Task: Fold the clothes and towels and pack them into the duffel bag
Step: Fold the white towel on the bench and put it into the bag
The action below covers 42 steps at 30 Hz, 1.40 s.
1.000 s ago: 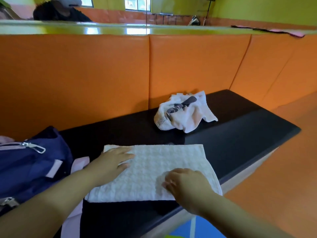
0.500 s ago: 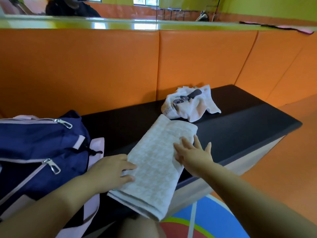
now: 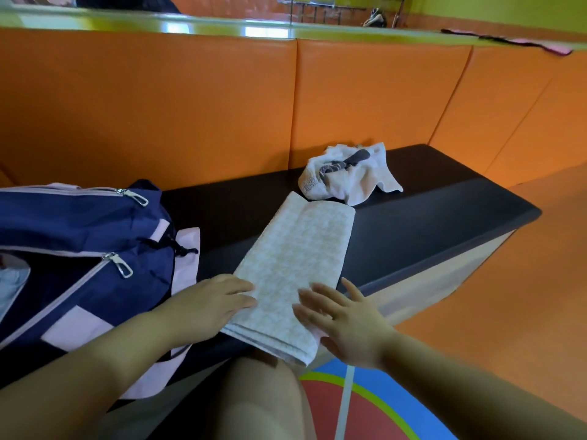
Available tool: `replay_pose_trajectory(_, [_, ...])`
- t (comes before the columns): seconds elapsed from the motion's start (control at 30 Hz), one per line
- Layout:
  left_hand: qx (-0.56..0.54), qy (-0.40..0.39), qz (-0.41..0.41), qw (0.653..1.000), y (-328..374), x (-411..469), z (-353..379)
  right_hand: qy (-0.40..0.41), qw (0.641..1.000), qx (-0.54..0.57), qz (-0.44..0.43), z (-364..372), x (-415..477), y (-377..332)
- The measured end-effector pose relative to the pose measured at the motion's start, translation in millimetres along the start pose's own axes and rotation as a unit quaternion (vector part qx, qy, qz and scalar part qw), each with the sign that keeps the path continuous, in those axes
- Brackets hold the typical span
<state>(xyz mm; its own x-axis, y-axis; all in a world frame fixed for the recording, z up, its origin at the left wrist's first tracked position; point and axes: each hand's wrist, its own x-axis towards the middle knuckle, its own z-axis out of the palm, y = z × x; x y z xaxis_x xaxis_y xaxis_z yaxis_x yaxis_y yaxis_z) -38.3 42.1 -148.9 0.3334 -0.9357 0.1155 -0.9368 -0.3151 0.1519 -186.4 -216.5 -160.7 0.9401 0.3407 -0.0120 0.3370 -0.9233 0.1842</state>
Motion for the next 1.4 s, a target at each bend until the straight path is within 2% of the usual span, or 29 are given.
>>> replay_pose_trajectory(0.1, [-0.014, -0.018, -0.043, 0.999, 8, -5, -5, 0.025, 0.999, 0.012, 0.021, 3, 3, -7])
replay_pose_trajectory(0.2, [-0.122, -0.082, -0.109, 0.983, 8, -8, -6, 0.021, 0.996, 0.067, 0.046, -1, 7, -10])
replay_pose_trajectory(0.3, [-0.201, -0.088, -0.147, 0.964, 9, -11, -9, 0.038, 0.982, 0.172, 0.062, -12, 10, -6])
replay_pose_trajectory(0.4, [-0.219, -0.074, -0.143, 0.962, 12, -12, -18, 0.003, 0.947, 0.303, 0.109, -30, 11, 5])
replay_pose_trajectory(0.53, [-0.193, -0.089, -0.116, 0.97, 19, -13, -23, -0.015, 0.877, 0.45, 0.171, -45, 13, 21])
replay_pose_trajectory(0.7, [-0.25, 0.043, -0.15, 0.956, 17, -7, -25, -0.028, 0.795, 0.576, 0.189, -55, 8, 36])
replay_pose_trajectory(0.8, [-0.262, 0.082, -0.123, 0.954, 17, 6, -21, -0.033, 0.761, 0.623, 0.176, -54, 4, 41])
replay_pose_trajectory(0.93, [-0.364, 0.076, -0.171, 0.913, 23, 26, -23, 0.012, 0.709, 0.678, 0.195, -57, 2, 50])
replay_pose_trajectory(1.13, [-0.415, 0.106, -0.244, 0.87, 18, 67, -20, 0.069, 0.711, 0.631, 0.302, -60, 20, 68])
replay_pose_trajectory(1.27, [-0.378, 0.102, -0.302, 0.869, 8, 101, -20, 0.065, 0.717, 0.587, 0.371, -53, 42, 83])
replay_pose_trajectory(1.4, [-0.375, 0.088, -0.357, 0.851, -7, 127, -11, 0.053, 0.754, 0.505, 0.418, -39, 60, 106])
